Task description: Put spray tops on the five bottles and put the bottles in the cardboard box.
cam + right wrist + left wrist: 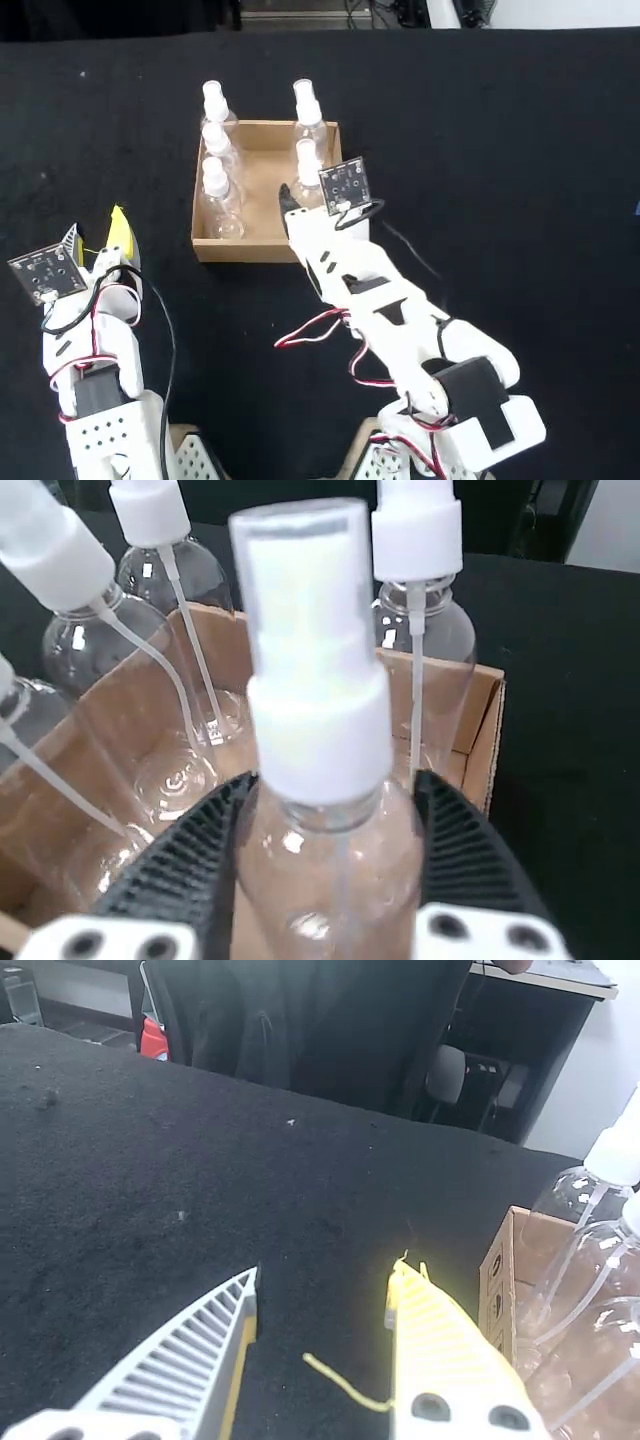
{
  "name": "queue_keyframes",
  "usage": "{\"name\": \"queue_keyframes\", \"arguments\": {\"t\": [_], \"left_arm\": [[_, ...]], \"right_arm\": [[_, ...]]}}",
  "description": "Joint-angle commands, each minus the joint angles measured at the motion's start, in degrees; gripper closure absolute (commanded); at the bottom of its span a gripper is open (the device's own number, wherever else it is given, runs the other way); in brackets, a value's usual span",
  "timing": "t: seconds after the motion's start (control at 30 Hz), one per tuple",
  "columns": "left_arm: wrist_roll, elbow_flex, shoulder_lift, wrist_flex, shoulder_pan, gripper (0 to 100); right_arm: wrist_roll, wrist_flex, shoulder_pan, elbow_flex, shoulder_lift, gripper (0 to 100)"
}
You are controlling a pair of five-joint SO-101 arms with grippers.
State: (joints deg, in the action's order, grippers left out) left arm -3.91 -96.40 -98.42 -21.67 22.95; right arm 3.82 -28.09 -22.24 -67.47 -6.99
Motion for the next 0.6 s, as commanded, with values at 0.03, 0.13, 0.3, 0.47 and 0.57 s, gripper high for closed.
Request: {"name": "queue_keyframes", "arguments": {"t": [0.03,0.13,0.3,0.47,0.57], "left_arm": [[0.26,-1.27,-0.88,0.35,-0.22,81],[0.26,-1.27,-0.88,0.35,-0.22,81],[0.26,-1.27,-0.88,0.35,-0.22,81],[0.26,-1.27,-0.88,0.35,-0.22,81],[0.26,-1.27,-0.88,0.35,-0.22,81]], "right_arm": [[0.26,0.62,-0.79,1.89,0.4,72.1],[0.18,0.62,-0.88,1.8,0.4,73.8],[0.26,0.18,-0.97,0.92,-0.04,73.9],[0.26,0.62,-2.37,0.66,0.22,66.2],[0.35,0.62,-2.37,0.66,0.31,60.9]]}}
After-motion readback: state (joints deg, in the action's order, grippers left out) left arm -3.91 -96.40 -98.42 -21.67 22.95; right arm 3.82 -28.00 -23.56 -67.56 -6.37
